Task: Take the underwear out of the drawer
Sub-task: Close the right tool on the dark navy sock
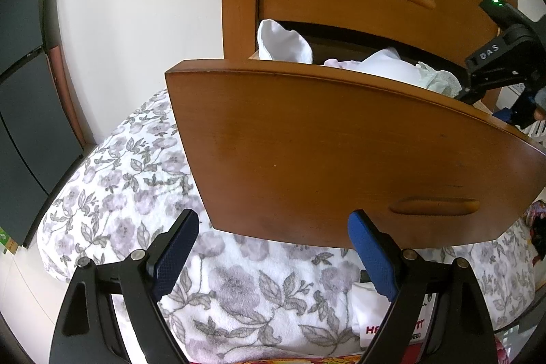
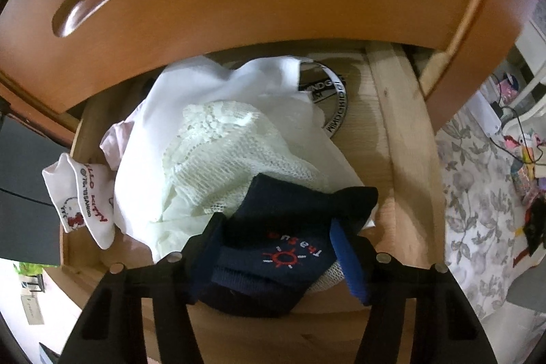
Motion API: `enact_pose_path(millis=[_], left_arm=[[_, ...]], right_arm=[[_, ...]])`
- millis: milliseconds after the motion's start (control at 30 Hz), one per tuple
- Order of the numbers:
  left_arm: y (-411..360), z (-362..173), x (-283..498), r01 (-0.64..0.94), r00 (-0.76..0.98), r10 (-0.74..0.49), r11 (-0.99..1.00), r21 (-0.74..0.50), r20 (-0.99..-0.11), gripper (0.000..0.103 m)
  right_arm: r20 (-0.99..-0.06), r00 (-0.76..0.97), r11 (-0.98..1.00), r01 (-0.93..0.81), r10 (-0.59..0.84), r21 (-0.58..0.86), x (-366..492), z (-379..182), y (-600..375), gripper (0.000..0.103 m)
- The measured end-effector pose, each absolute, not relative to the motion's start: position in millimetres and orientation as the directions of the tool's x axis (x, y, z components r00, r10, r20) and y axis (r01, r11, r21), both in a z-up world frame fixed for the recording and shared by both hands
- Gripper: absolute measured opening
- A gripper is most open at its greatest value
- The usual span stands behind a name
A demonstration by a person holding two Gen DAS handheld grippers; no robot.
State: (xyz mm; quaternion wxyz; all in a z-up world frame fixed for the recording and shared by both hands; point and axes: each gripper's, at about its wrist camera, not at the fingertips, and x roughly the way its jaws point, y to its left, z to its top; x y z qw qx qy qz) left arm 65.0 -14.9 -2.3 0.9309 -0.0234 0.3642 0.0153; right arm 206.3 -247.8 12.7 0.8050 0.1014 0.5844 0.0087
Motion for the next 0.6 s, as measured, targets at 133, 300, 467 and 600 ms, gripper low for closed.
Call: enact_pose_path(millis=[133,300,467,600], left_arm=[[-15,-2,65,-0.045,0.734,0.013,0.999,-0.030,-0.679,0.090],[-15,-2,65,-0.044,0.735,0.015,0.999,-0.025,-0.678,0.090],[-16,-2,65,-0.044,0.735,0.016,0.999,-0.025,-0.678,0.090],[-17,-2,65,-0.041,0.736,0.017,0.999,-0.019,-0.677,0.090]], right_arm=[[-0.935,0.327,0.976,0.117,0.136,0.183,198,18,-260,0.061],[-0.935,0.327,0.974,0.125,0.141,0.190,194,19,-270,0.056],[-0.944,0.304,0.977,0.126,0.128,0.173,189,14,-276,0.047],[-0.947,0.291,0.974,0.134,0.136,0.181,186,10,-278,0.042]])
